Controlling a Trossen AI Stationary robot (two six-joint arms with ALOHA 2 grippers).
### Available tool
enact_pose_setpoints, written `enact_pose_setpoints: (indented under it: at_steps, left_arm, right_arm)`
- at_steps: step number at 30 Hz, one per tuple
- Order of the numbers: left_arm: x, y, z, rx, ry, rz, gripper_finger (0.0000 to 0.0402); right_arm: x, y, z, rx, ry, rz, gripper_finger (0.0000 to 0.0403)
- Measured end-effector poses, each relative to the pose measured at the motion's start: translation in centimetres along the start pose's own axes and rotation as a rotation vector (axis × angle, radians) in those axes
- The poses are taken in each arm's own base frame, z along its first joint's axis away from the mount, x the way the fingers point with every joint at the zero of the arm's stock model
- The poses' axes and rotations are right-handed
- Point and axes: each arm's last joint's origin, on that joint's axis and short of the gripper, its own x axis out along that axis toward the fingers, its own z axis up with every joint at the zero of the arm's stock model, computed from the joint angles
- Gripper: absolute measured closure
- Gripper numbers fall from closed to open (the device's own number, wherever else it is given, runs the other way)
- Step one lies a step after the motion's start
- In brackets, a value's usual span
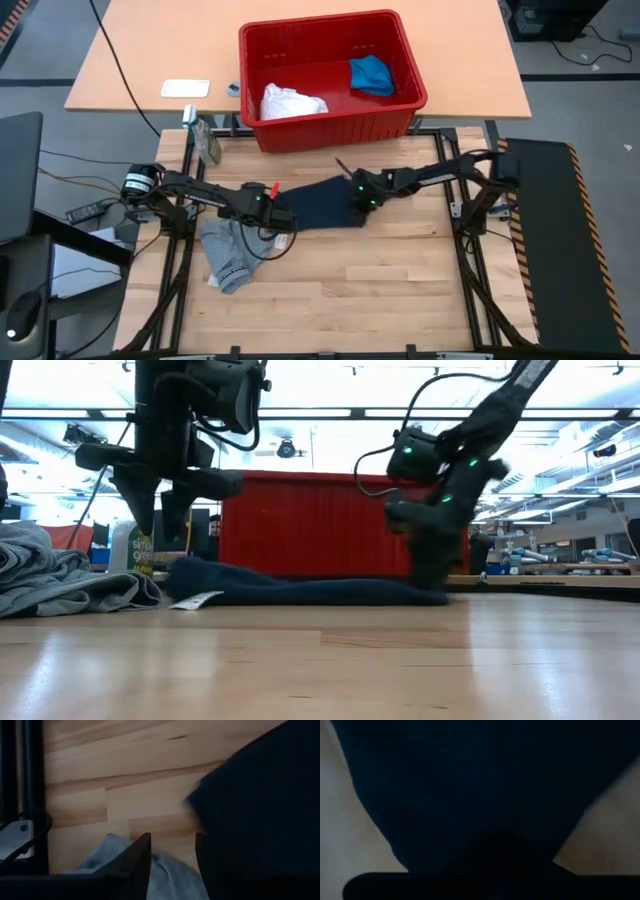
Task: Fold laundry
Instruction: Fold the black pants
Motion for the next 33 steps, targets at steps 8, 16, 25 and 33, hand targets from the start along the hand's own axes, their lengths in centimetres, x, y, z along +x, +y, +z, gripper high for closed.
enact_pose_setpoints:
  at_steps: [8,16,25,33]
  left_arm:
    - [-0.3,-2.2,0.1,0.044,-0.013,-0.219,0.0219]
    - [-0.6,-4.0,0.9,0.038,-0.046,-0.397,0.0218]
    - [1.3,-6.1,1.4,0.004,-0.012,-0.429,0.0218]
    - [2.5,-7.1,0.0,0.008,0.04,-0.406,0.0218]
  right_arm:
    - [-6.5,3.8,-3.8,-0.003,0.137,0.12,0.0342]
    - [-10.8,4.5,-2.7,-0.093,-0.247,0.047,0.0335]
    - [-5.9,0.1,1.2,-0.2,-0.263,-0.148,0.034]
    - [-2.1,-1.7,-0.6,-0.122,0.046,-0.236,0.0379]
